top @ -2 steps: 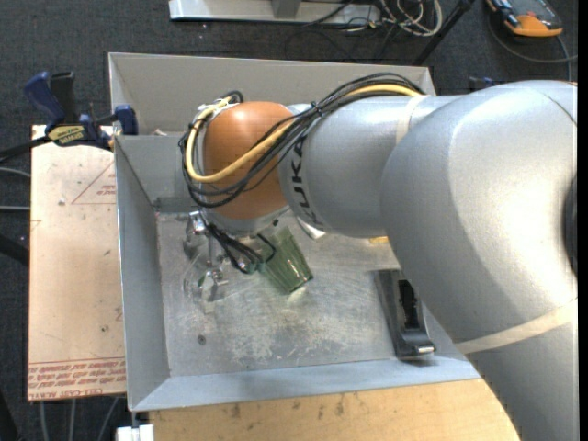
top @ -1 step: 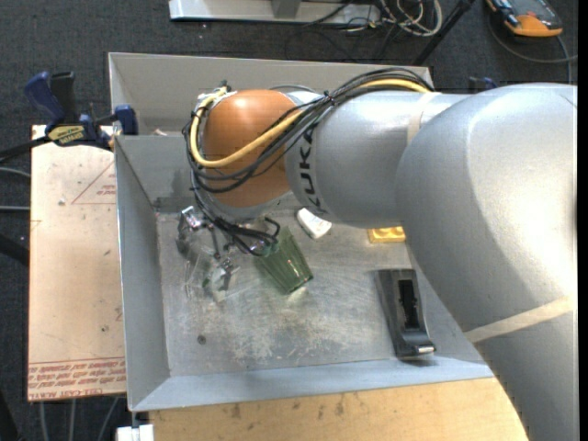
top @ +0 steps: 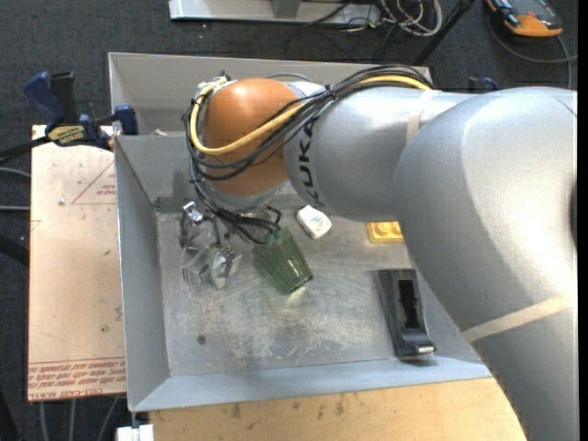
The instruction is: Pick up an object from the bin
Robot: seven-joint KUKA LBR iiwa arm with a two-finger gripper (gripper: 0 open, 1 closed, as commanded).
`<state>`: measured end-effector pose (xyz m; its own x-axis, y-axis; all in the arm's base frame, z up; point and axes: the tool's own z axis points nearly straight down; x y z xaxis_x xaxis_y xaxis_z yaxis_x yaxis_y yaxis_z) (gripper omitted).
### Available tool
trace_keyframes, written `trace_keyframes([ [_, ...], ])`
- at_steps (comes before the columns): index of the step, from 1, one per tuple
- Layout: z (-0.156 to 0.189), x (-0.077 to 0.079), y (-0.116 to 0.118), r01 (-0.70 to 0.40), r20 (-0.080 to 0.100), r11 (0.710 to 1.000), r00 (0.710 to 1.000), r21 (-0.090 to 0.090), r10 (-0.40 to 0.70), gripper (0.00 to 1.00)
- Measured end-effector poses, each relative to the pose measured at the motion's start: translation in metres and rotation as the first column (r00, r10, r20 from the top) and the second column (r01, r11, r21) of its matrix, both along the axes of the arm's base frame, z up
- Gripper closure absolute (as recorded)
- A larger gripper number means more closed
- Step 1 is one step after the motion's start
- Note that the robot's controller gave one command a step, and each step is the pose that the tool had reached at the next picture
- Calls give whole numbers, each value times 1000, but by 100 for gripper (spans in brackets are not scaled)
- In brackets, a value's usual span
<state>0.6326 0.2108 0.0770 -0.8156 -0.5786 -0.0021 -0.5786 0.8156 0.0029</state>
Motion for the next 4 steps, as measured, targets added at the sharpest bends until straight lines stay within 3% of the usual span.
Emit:
trace_keyframes([
  [3,2,-4,-2,-21,10,1000,1000,7,21,100],
  [4,201,1,-18,-153,3,988,988,-2,153,100],
])
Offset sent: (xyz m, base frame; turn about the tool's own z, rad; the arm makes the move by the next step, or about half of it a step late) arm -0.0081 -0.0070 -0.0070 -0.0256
